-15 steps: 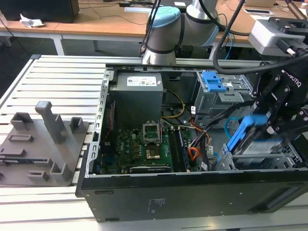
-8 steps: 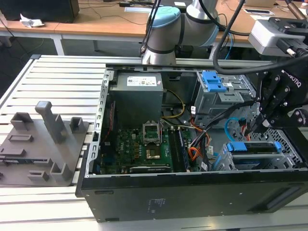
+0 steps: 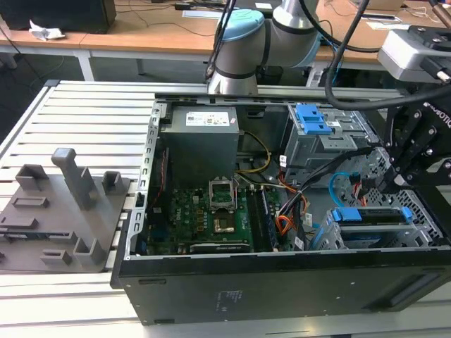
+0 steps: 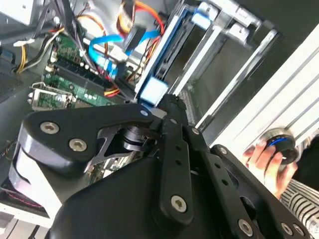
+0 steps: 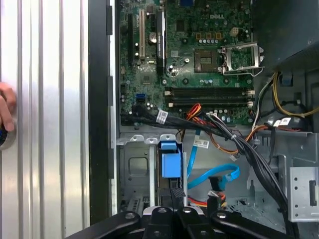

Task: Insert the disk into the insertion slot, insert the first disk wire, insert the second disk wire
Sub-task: 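Insert the disk into the insertion slot, then insert the first disk wire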

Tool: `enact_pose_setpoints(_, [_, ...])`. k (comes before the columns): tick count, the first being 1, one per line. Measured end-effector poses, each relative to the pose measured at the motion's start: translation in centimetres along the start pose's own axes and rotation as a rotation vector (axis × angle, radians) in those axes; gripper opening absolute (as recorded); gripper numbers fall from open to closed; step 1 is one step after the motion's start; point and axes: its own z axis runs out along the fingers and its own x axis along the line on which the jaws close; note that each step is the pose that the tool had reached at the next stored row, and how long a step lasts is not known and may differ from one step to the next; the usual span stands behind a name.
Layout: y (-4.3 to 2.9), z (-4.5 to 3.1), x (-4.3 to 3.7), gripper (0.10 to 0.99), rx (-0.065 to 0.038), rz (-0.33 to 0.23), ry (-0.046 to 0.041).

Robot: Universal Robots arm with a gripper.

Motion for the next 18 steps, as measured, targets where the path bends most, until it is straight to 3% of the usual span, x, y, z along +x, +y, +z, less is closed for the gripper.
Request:
enact_pose_setpoints(7, [-0.35,1.98,-0.01,0.106,-0.001,0.0,0.0001])
enact_pose_setpoints(18, [-0.46,2.17,-0.01,0.106,-0.001,0.0,0.0001])
